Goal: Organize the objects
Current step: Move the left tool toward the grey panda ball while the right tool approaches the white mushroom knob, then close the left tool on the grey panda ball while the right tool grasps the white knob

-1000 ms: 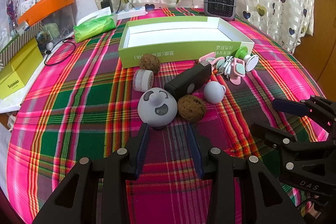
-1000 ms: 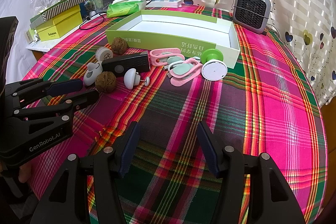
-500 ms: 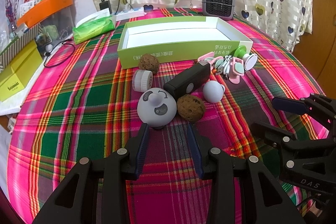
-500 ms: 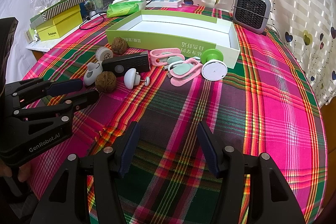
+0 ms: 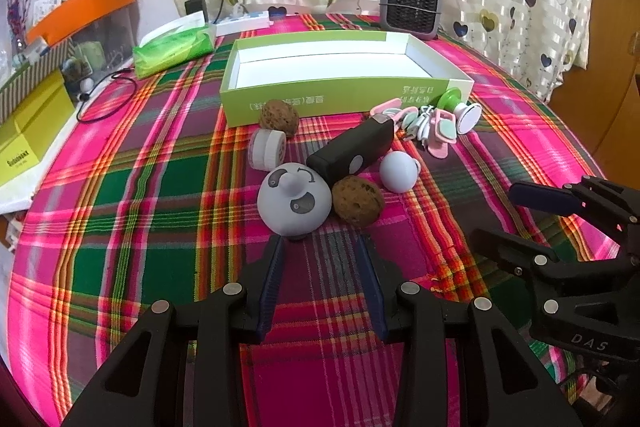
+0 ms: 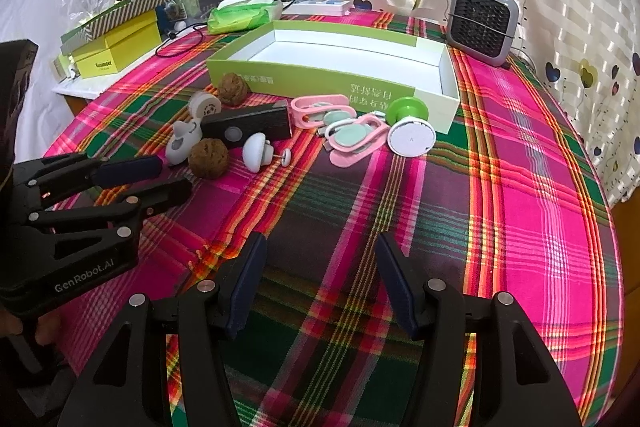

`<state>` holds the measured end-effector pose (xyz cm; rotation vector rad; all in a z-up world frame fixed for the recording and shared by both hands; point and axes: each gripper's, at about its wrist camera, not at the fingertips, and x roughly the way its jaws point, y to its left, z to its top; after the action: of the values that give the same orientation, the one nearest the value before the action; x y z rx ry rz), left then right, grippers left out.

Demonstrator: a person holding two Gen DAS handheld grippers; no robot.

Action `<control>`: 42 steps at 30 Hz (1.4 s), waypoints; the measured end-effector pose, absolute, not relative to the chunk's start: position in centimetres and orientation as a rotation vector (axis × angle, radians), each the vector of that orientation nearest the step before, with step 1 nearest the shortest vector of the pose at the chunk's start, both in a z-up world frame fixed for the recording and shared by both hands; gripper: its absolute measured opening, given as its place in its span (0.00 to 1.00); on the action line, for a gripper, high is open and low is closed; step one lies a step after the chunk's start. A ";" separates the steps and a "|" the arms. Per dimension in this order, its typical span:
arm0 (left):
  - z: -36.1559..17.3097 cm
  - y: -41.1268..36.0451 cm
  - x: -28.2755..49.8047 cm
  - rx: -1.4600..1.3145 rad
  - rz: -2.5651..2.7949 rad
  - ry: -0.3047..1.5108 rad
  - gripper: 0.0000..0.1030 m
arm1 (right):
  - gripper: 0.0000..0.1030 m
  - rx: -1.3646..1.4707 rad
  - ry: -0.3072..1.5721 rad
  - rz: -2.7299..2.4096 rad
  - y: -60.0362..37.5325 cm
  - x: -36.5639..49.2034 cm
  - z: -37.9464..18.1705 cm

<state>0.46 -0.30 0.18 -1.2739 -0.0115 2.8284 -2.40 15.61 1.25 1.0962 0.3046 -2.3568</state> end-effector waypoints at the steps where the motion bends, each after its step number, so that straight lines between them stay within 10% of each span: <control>1: 0.2 -0.4 0.5 -1.270 2.826 -0.017 0.34 | 0.56 1.092 0.305 -2.356 15.6 -2.2 1.3; 42: 0.9 -3.9 -3.2 -1.187 2.774 -0.199 0.35 | 0.43 1.086 0.170 -2.186 12.3 -7.3 1.5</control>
<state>-3.22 -3.88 0.91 -1.1867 -0.1987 2.7736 -7.30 12.34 1.51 1.0856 0.1705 -2.1858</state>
